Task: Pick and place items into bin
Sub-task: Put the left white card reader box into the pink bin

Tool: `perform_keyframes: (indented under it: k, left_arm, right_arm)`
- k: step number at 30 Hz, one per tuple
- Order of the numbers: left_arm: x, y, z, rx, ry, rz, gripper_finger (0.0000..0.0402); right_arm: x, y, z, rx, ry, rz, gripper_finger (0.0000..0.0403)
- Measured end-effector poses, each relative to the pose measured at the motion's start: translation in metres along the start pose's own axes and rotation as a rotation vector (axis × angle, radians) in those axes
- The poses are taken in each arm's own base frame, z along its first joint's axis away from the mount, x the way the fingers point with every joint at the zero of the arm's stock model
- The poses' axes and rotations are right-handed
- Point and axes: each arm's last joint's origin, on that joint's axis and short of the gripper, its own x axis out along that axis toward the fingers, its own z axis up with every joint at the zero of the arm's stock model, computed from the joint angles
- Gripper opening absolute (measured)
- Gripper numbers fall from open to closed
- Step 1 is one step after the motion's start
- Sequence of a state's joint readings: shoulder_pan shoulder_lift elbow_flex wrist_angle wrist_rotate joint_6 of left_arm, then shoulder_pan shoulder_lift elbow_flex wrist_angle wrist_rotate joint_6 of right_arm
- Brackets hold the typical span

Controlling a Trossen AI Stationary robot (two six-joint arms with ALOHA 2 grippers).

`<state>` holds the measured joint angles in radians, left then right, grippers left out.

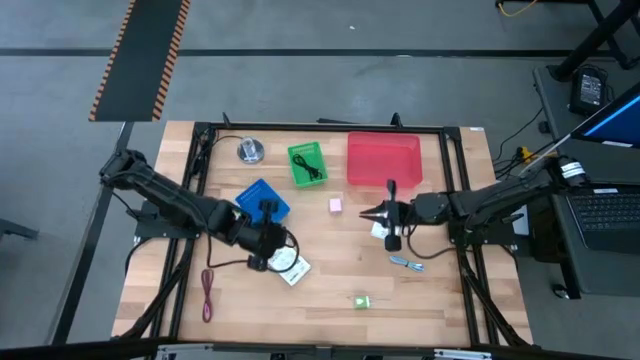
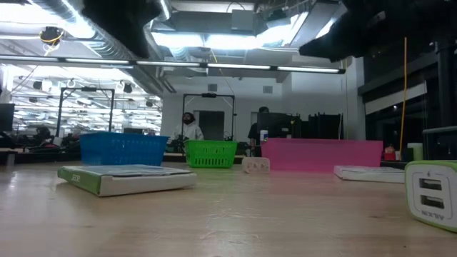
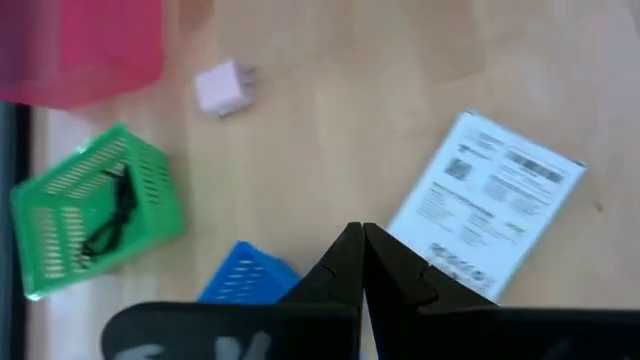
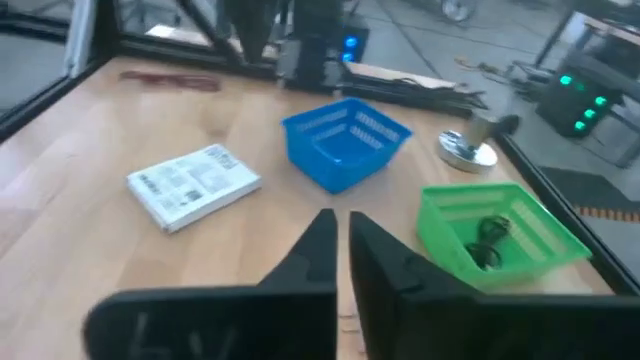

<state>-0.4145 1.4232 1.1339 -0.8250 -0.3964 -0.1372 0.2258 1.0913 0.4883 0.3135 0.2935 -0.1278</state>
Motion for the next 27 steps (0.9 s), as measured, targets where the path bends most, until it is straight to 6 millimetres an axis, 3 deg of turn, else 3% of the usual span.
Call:
perform_keyframes:
  k: [5,19,27]
  left_arm:
    - [0.010,-0.017,-0.010,-0.028,0.045,-0.019,0.0002]
    - [0.040,-0.070,-0.012,-0.142,0.094,-0.152,0.0002]
    - [0.054,-0.084,-0.018,-0.220,0.161,-0.129,0.0001]
  right_arm:
    - [0.017,0.018,0.013,-0.073,0.049,0.060,0.0007]
    - [0.056,0.069,0.050,-0.201,0.261,0.186,0.0005]
    - [0.077,0.082,0.040,-0.233,0.319,0.187,0.0037]
